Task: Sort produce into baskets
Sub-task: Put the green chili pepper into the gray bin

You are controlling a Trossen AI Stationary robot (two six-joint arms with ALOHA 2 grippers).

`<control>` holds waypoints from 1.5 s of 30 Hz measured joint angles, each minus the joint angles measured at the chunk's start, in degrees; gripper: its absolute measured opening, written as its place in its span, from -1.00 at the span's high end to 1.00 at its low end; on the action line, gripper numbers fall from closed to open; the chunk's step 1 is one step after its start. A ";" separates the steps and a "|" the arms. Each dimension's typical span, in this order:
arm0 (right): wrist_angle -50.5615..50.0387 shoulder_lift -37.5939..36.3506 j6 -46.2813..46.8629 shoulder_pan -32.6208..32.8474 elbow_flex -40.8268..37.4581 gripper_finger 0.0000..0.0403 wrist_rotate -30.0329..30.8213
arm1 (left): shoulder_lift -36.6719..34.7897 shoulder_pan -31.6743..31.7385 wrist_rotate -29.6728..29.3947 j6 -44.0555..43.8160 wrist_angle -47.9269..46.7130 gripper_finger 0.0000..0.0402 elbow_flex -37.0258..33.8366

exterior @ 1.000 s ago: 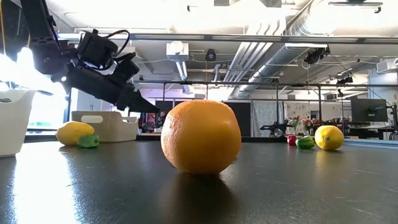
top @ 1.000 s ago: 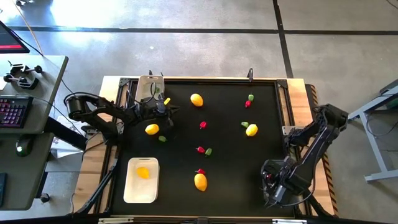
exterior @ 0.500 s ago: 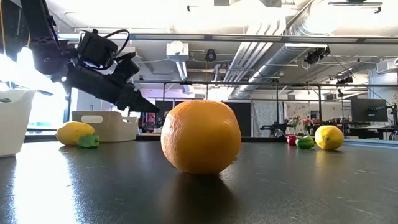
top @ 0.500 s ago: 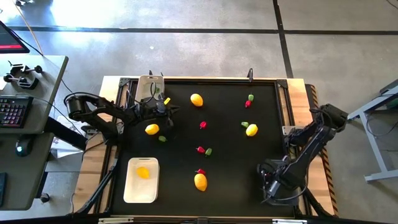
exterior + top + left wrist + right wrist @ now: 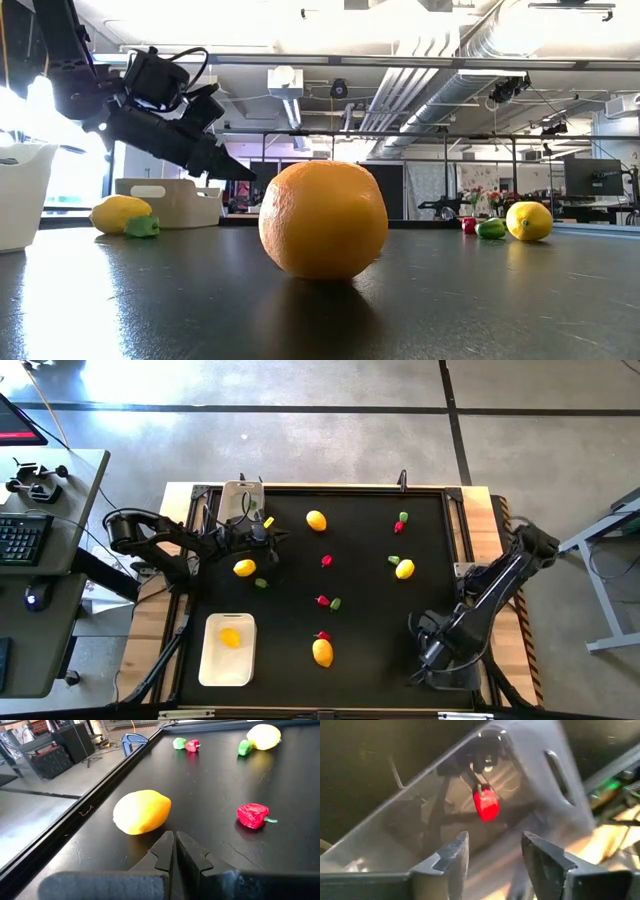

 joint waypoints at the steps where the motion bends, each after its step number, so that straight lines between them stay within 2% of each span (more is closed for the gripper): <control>1: -1.95 -0.65 -0.19 -0.69 1.33 0.19 0.23 | 0.00 0.00 0.01 0.32 0.02 0.97 0.00; 3: -4.22 -2.47 -1.05 -2.38 3.25 0.28 2.87 | 0.00 0.00 0.01 0.37 0.00 0.97 0.00; 7: -1.89 -6.59 -3.94 -6.72 3.74 0.59 11.69 | 0.00 0.00 0.02 0.38 -0.14 0.97 0.00; 11: 4.28 -9.35 -13.28 -12.00 1.00 0.94 19.62 | 0.00 -0.08 0.81 0.34 -0.13 0.97 0.00; 15: 14.50 -9.59 -25.60 -18.35 -3.19 0.91 26.82 | 0.00 -0.84 3.88 -0.98 0.06 0.97 0.00; 18: 27.59 -9.57 -36.53 -23.78 -8.47 0.95 29.18 | 0.00 -1.84 4.22 -0.98 0.02 0.97 0.00; 22: 50.52 -9.55 -47.64 -31.24 -17.23 0.98 28.97 | 0.00 -3.14 4.23 -0.98 -0.03 0.97 0.00; 27: 80.88 -9.04 -58.16 -38.50 -28.31 0.99 24.95 | 0.00 -4.09 4.20 -1.00 -0.07 0.97 0.00; 30: 91.77 -7.67 -63.10 -40.53 -32.09 1.00 24.73 | 0.00 -4.49 4.20 -1.00 -0.09 0.97 0.00; 34: 97.51 -4.53 -67.76 -42.36 -32.90 1.00 22.23 | 0.00 -5.07 4.20 -1.14 -0.15 0.97 0.00; 42: 98.57 5.47 -68.79 -43.84 -27.76 0.99 20.57 | 0.00 -6.52 4.11 -1.66 -1.08 0.97 0.00; 45: 98.39 9.11 -68.87 -43.15 -24.74 0.92 17.28 | 0.02 -7.27 3.89 -1.66 -1.38 0.97 0.00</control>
